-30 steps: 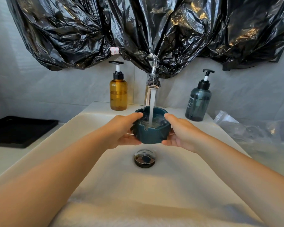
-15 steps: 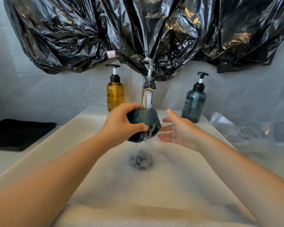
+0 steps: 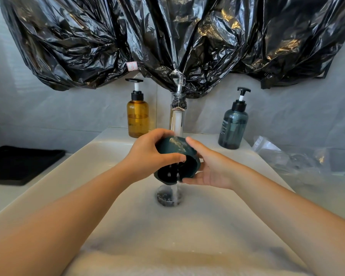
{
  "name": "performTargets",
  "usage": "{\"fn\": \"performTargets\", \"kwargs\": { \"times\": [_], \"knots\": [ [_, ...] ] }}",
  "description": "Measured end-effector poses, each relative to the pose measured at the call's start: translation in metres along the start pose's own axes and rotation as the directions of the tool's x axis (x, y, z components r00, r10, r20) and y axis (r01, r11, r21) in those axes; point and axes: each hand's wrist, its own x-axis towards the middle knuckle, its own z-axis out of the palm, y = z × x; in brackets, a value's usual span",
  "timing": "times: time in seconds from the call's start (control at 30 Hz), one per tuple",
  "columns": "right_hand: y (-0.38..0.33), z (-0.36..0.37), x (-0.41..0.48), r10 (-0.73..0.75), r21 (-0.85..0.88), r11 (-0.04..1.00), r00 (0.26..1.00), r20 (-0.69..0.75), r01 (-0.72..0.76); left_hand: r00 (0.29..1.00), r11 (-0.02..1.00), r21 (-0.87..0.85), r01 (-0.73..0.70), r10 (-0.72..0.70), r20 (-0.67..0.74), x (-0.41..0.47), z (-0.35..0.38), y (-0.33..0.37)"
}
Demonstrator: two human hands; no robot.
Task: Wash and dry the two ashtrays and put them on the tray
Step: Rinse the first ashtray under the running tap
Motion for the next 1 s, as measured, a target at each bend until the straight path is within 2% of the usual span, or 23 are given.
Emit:
{"fn": "performTargets", "kwargs": {
  "times": [0.13,0.2,0.43,0.57,0.73,0.87,1.0],
  "knots": [
    [0.001,-0.003,0.003,0.06,0.091,0.994,0.997,-0.041,-0.056,0.985,0.984,-0.132,0.123,-0.105,0.136,0.003,-0.006,-0.003],
    [0.002,-0.003,0.005,0.098,0.137,0.986,0.995,-0.03,-0.093,0.975,0.982,-0.122,0.147,-0.123,0.183,0.003,-0.009,-0.005],
    [-0.002,-0.004,0.003,0.121,0.186,0.975,0.993,-0.002,-0.119,0.98,0.965,-0.199,0.168,-0.142,0.14,0.006,-0.012,-0.007],
    [-0.003,-0.005,0.001,0.06,0.069,0.996,0.998,0.024,-0.062,0.985,0.959,-0.231,0.161,-0.143,0.094,0.005,-0.011,-0.007],
    [-0.004,-0.009,0.002,-0.085,-0.15,0.984,0.992,0.09,0.098,0.989,0.968,-0.207,0.143,-0.145,0.002,0.006,-0.005,-0.005],
    [-0.005,-0.014,0.001,-0.174,-0.327,0.927,0.983,0.059,0.184,0.948,0.894,-0.334,0.298,-0.318,-0.005,0.009,-0.005,-0.009],
    [-0.003,-0.009,0.002,-0.232,-0.397,0.894,0.973,-0.02,0.205,0.896,0.787,-0.443,0.43,-0.434,0.098,0.009,-0.005,-0.006]
  ]
}}
